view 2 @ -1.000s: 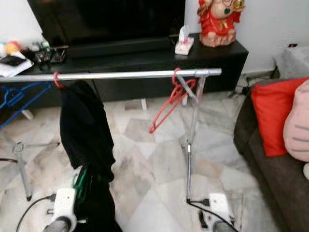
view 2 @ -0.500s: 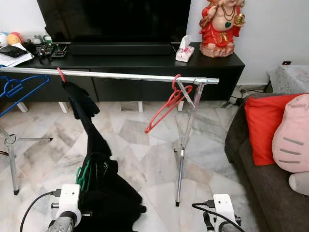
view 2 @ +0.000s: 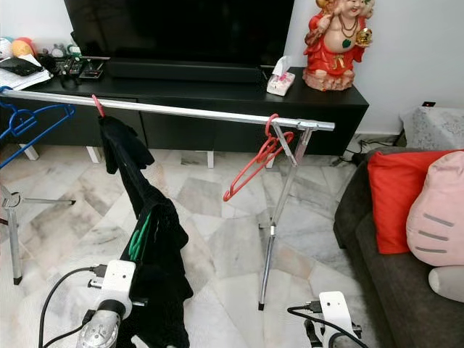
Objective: Hang hanger
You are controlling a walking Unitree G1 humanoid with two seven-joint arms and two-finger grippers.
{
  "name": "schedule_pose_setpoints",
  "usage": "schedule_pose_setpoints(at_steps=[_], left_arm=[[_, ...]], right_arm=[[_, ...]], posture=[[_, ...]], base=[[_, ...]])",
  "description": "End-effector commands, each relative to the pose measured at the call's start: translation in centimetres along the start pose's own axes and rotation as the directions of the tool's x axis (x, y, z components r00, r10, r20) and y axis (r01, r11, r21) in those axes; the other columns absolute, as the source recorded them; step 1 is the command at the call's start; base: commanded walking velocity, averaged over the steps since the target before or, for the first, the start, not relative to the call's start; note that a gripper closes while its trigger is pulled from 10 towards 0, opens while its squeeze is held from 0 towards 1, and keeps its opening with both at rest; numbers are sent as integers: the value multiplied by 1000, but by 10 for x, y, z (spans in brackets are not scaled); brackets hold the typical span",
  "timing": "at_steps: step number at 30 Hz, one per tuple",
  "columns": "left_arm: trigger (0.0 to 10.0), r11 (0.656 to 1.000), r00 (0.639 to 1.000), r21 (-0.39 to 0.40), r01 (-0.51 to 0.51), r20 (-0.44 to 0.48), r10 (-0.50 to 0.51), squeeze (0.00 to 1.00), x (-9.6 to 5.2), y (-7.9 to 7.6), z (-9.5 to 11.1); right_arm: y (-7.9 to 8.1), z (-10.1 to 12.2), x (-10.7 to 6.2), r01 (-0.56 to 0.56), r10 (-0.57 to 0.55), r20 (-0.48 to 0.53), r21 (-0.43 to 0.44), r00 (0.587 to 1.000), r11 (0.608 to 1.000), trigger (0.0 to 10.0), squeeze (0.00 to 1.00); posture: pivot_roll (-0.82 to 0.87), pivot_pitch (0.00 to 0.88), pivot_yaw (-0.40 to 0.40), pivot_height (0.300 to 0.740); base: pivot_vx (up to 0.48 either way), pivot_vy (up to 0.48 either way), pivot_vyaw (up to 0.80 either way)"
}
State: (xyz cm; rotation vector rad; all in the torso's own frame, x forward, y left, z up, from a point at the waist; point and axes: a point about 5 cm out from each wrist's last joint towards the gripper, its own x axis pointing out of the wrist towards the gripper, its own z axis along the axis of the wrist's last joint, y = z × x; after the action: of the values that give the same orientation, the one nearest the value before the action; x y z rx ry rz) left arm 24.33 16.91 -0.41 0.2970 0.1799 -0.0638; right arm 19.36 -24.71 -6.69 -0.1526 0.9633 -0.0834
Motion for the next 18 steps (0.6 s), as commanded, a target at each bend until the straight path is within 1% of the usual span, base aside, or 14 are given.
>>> schedule_pose_setpoints(at_steps=[1,2,4,7,8,9,10,12,13,16,17,18], left_arm=[[10000,998,997,40,46,68,-48,0,4,-2,13],[10000,993,991,67,102,82,-107,0,4,-5,17],[10000,984,984,95,148,83,-156,0,3,-8,20],[10000,973,973,127,191,106,-204,0,1,-9,27],[10000,969,967,148,200,128,-219,0,1,-10,34],[10000,969,967,151,193,137,-214,0,2,-10,37],[10000,973,968,143,179,152,-200,0,3,-7,42],[10000,980,971,127,151,166,-172,0,5,-4,47],[10000,989,975,95,113,181,-128,0,9,0,53],[10000,991,976,84,105,181,-118,0,9,1,56],[10000,994,976,64,85,193,-96,0,12,3,63],[10000,994,976,64,85,193,-96,0,12,3,63]], right_arm=[[0,2,0,2,-2,-4,1,1000,1000,10000,0],[2,3,1,0,0,-2,2,1000,1000,10000,0],[3,5,1,-2,2,-1,4,1000,1000,10000,0],[6,7,2,-6,6,1,6,1000,1000,10000,0],[9,9,2,-14,14,3,8,1000,1000,10000,0],[13,10,3,-19,19,5,11,1000,1000,10000,0],[22,12,4,-31,31,11,13,999,999,10000,0],[28,14,4,-41,41,15,17,999,999,10000,0],[32,15,5,-47,47,17,20,999,999,10000,0],[32,15,5,-49,48,17,21,999,999,10000,0],[35,15,5,-52,52,17,24,998,998,10000,0],[35,15,5,-52,52,17,24,998,998,10000,0]], posture=[[-143,0,-65,740],[-132,0,-62,740],[-129,0,-58,740],[-118,0,-47,740],[-116,0,-36,740],[-116,0,-30,740],[-120,0,-17,740],[-123,0,-8,740],[-124,0,-5,740],[-124,0,-5,740],[-127,0,14,740],[-127,0,14,740]], base=[[0,0,0],[0,0,0],[0,0,0],[0,0,0],[0,0,0],[0,0,0],[0,0,0],[0,0,0],[0,0,0],[0,0,0],[0,0,0],[0,0,0]])
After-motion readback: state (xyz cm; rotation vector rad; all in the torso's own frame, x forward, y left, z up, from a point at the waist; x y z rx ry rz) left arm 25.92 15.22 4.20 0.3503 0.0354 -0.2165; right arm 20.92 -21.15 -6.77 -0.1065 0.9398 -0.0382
